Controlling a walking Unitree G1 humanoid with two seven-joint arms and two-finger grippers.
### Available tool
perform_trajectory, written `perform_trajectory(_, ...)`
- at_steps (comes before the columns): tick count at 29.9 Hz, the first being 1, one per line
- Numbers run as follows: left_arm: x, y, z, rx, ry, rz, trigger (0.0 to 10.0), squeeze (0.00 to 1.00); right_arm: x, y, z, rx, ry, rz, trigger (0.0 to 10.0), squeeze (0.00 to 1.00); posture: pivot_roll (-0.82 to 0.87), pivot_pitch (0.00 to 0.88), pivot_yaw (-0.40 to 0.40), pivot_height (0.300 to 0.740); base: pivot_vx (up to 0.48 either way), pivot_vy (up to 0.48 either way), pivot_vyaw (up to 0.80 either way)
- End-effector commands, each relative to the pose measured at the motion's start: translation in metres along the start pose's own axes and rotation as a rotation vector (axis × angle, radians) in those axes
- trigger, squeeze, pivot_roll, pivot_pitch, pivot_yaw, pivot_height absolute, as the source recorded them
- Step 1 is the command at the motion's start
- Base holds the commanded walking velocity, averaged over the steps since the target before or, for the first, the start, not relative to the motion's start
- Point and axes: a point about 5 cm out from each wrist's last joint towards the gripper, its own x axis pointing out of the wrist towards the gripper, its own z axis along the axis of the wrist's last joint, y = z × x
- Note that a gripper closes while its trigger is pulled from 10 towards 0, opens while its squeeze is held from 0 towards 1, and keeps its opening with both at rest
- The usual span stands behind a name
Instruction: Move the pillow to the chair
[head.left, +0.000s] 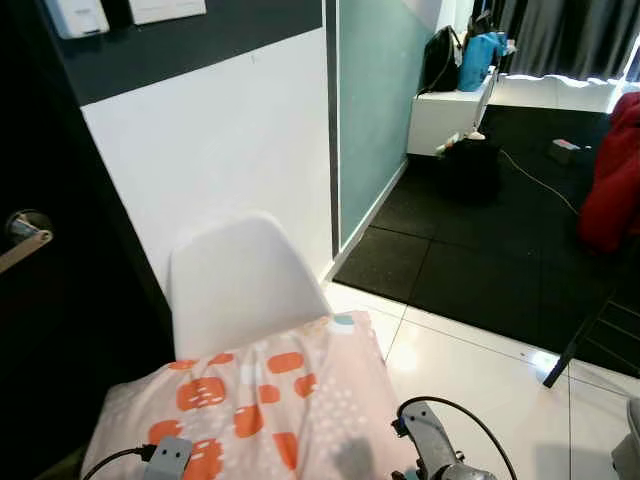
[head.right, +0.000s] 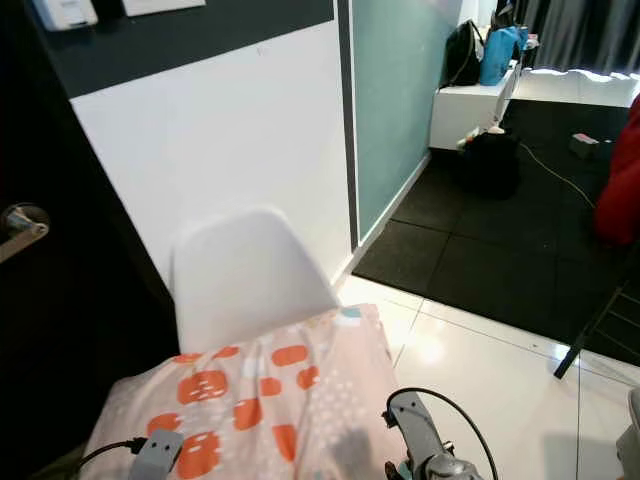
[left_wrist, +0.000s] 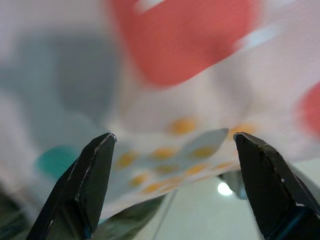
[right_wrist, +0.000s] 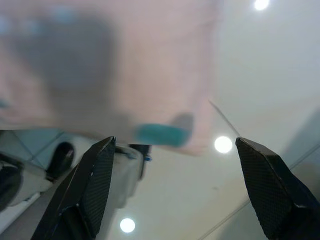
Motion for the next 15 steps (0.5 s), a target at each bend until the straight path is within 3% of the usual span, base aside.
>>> perform_trajectory(1, -0.0008, 0.0022, -0.0047, -0.002, 0.017, 0.014, 10.0, 0.0, 0.0005, 0.0025, -0.0006, -0.021, 0.007, 0.007, 10.0, 0.0, -0.2, 0.023, 0.052, 0.731, 0.0, 0.0, 0.0)
perform_trajectory(12, -0.0002, -0.0014, -0.0051, 0.0, 0.015, 0.007, 10.0, 0.0, 0.0005, 0.0025, -0.0011, -0.023, 0.01, 0.008, 10.0, 0.0, -0.2, 0.023, 0.051, 0.731, 0.0, 0.0, 0.0)
perform_trajectory(15, 0.0002, -0.0043, -0.0047, 0.033, 0.018, -0.015, 10.0, 0.0, 0.0005, 0.0023, -0.0005, -0.024, 0.01, 0.008, 10.0, 0.0, -0.2, 0.026, 0.051, 0.731, 0.0, -0.48, 0.0)
